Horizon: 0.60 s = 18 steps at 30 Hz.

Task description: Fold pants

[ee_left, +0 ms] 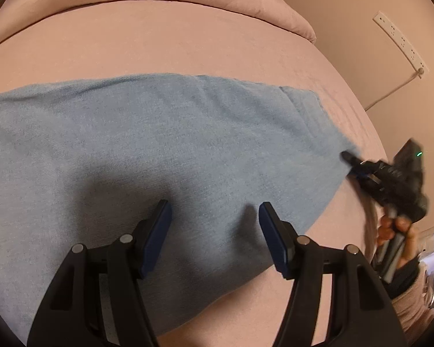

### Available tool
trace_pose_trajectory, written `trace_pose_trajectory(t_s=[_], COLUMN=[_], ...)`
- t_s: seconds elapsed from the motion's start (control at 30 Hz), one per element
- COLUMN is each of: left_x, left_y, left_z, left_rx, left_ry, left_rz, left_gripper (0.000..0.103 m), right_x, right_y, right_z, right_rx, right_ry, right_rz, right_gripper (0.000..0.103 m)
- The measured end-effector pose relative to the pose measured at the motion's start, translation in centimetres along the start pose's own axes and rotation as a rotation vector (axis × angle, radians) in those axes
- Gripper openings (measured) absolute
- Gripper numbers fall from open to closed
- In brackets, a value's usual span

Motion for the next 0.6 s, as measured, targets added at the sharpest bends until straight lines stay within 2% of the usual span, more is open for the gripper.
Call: trace_pose_trajectory(t_s=[0.07, 0.13, 0.23, 0.33, 0.43, 0.53, 0.6], left_x=[0.4, 0.4, 0.4, -0.5, -2.4, -4.0, -4.0], left_y=[0.1, -0.4, -2.3, -4.1, -5.7, -5.4, -4.5], left_z=[0.0, -0.5, -1.6, -2.8, -4.1, -4.4, -4.4], left_rx=[0.020, 0.026, 0.015, 0.011, 0.021, 0.081, 0.124], left_ry=[0.005, 0.005, -0.019, -0.008, 0.017, 0.055, 0.048], left_rz=[0.001, 0.011, 0.084, 0.165, 0.176, 0.220, 0.267], left_gripper=[0.063, 0.063, 0.063, 0.063, 0.063, 0.063, 0.062], right_x=[0.0, 0.4, 0.6, 0.8, 0.6, 0.5, 0.4], right_y=[-0.6, -0.3, -0.1, -0.4, -0.6, -0.6, -0.5], right_z=[0.1, 0.1, 0.1, 0.1, 0.2, 0.1, 0.0], right_rx=[-0.015, 0.000, -0.005, -0.010, -0.014, -0.013, -0.005], right_ry=[-0.014, -0.019, -0.010, -0.005, -0.001, 0.003, 0.007], right_rz=[-0.042, -0.031, -0.035, -0.040, -0.040, -0.043, -0.039], right_gripper=[0.013, 0.013, 0.013, 0.016, 0.016, 0.016, 0.016])
Point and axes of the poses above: each gripper's, at about its wrist camera, not at the fingertips, and x roughly against the way its jaws point, y to its left, z to its underside, the point moved 1 cm from there along -x, roughly the way its jaws point, and after that the axes turned 15 degrees about y, right-handed, at the moved point
